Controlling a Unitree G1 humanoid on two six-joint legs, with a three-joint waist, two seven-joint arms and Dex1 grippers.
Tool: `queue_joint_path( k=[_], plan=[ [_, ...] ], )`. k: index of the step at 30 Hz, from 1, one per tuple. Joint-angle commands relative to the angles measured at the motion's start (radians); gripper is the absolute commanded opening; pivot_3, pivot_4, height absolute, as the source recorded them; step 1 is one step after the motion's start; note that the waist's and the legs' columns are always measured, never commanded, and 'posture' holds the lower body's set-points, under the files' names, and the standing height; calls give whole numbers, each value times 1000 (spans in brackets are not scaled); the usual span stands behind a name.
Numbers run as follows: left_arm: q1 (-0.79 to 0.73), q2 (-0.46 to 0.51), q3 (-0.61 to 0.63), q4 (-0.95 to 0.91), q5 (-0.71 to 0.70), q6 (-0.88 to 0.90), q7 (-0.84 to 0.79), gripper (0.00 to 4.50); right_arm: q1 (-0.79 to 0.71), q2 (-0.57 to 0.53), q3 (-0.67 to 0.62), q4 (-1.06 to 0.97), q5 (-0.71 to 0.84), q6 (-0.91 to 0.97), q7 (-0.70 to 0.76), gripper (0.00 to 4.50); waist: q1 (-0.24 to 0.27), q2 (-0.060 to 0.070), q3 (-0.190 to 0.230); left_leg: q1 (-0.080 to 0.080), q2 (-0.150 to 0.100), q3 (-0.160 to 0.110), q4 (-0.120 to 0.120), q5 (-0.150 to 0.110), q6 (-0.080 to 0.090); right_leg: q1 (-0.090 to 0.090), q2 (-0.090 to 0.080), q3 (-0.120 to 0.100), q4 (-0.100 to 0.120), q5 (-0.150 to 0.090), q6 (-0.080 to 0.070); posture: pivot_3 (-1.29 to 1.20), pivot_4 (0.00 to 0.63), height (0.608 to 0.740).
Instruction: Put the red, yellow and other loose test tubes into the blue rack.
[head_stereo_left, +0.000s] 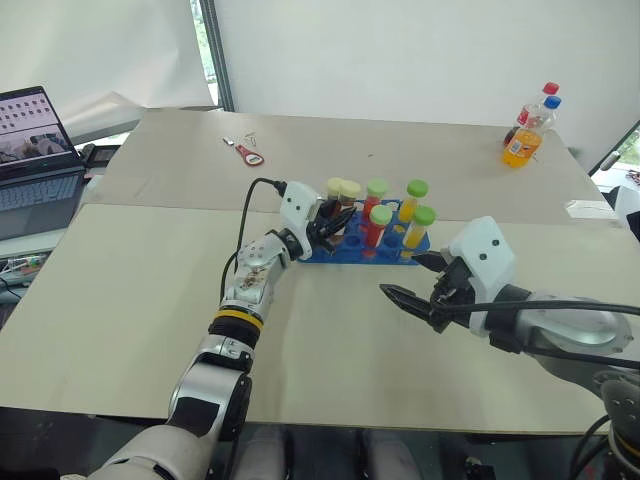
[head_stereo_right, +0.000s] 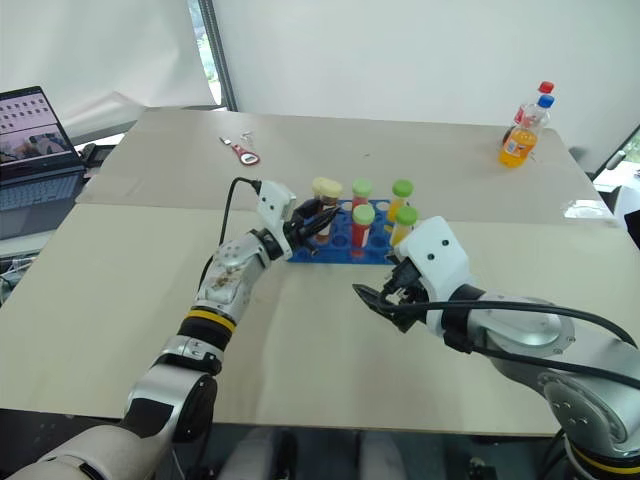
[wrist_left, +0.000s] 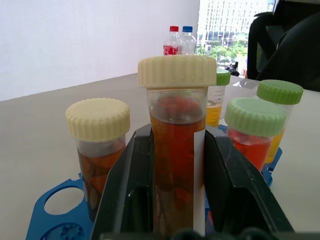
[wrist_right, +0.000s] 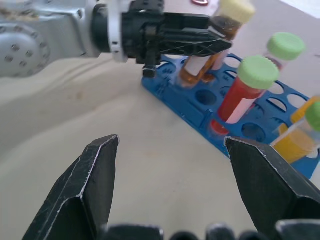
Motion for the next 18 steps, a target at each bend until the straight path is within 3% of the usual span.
queue_joint_path(
  k=[1, 8, 10, 13, 18],
  plan=[
    [30, 3, 2, -28, 5, -45, 2, 1359, 2, 17, -37, -31, -33, -40, -39, 3763, -1, 0, 0, 0, 0, 0, 0, 0, 0, 0, 0, 0, 0, 0, 0, 0, 150, 733],
    [95, 86, -5, -167, -23, -5, -97, 4481, 3, -2, -34, -10, -78, -90, 12, 3763, -6, 0, 0, 0, 0, 0, 0, 0, 0, 0, 0, 0, 0, 0, 0, 0, 150, 733],
    [128, 150, 0, -240, -30, 9, -142, 4481, 4, -6, -57, 19, -92, -129, 50, 3763, -9, 0, 0, 0, 0, 0, 0, 0, 0, 0, 0, 0, 0, 0, 0, 0, 150, 733],
    [155, 225, 4, -319, -40, 45, -187, 4500, 15, -39, -73, 59, -121, -178, 123, 4488, -10, 0, 0, 0, 0, 0, 0, 0, 0, 0, 0, 0, -1, 0, 0, 0, 150, 733],
    [214, 548, 9, -518, -46, 347, -346, 4500, 75, -262, -142, 207, -219, -335, 436, 4488, -23, 1, 0, 0, 1, 0, -1, 0, 0, 0, 1, -1, -1, 0, 0, 0, 150, 733]
  ],
)
